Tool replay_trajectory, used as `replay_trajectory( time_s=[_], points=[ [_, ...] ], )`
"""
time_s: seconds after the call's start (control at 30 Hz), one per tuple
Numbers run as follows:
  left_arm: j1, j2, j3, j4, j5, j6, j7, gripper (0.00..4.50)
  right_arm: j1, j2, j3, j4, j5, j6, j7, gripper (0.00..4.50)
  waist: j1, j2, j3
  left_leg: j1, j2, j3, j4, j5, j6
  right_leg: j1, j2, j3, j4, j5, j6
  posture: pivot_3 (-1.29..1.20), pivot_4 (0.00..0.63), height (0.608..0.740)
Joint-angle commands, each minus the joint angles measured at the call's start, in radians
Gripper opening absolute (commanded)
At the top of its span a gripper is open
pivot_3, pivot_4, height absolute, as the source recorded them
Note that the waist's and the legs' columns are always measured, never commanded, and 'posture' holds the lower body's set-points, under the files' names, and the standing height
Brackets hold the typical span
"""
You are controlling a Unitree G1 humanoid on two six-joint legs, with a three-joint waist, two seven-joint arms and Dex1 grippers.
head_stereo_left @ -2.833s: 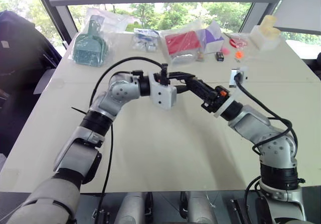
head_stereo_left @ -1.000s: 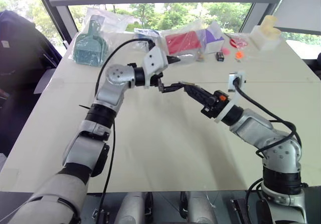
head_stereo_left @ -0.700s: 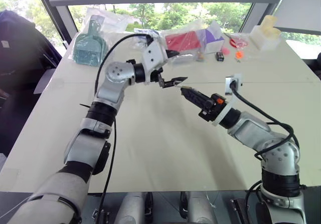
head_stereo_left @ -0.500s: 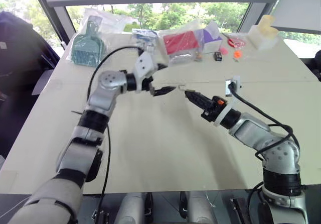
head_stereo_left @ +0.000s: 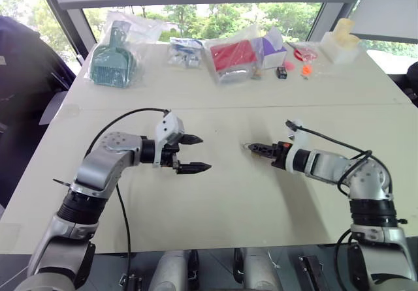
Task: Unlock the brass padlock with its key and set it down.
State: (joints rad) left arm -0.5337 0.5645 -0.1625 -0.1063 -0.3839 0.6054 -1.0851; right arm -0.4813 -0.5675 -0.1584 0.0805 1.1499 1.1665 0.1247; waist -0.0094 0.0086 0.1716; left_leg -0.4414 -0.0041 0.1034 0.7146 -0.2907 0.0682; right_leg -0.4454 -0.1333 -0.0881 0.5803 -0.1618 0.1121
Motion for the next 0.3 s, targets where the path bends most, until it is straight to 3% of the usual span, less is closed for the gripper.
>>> replay_trajectory(
  time_s=[0.03, 0.07, 0.2, 0.3],
  points=[
    [-0.005, -0.006, 0.033, -0.029, -0.025, 0.002, 0.022, 4.50, -0.017, -0.068, 0.023, -0.030, -0.085, 0.005, 0.097, 4.12, 0.000, 0.000, 0.000, 0.000, 0.000, 0.000, 0.000, 0.000, 0.000, 0.000, 0.000, 0.000, 0.000, 0.000, 0.000, 0.00, 0.150, 0.735],
    [-0.005, -0.006, 0.034, -0.026, -0.027, 0.001, 0.024, 4.50, -0.008, -0.103, 0.041, -0.051, -0.123, -0.007, 0.132, 4.45, 0.001, 0.000, 0.000, 0.000, 0.000, 0.000, 0.000, 0.000, 0.000, 0.000, 0.000, 0.000, 0.000, 0.000, 0.000, 0.00, 0.150, 0.735],
    [-0.001, -0.004, 0.043, -0.024, -0.043, 0.010, 0.039, 4.50, 0.071, -0.265, 0.082, -0.134, -0.283, -0.111, 0.280, 4.45, 0.020, 0.000, 0.000, 0.000, -0.001, 0.000, 0.000, 0.000, 0.000, 0.001, 0.000, 0.000, -0.001, 0.000, 0.000, 0.00, 0.150, 0.735],
    [0.009, -0.002, 0.058, -0.024, -0.051, 0.020, 0.053, 4.50, 0.185, -0.340, -0.022, -0.222, -0.306, -0.220, 0.416, 4.45, 0.024, 0.000, 0.000, 0.000, -0.001, 0.000, 0.000, 0.000, 0.000, 0.001, 0.000, 0.000, -0.001, 0.000, 0.000, 0.00, 0.150, 0.735]
  ],
)
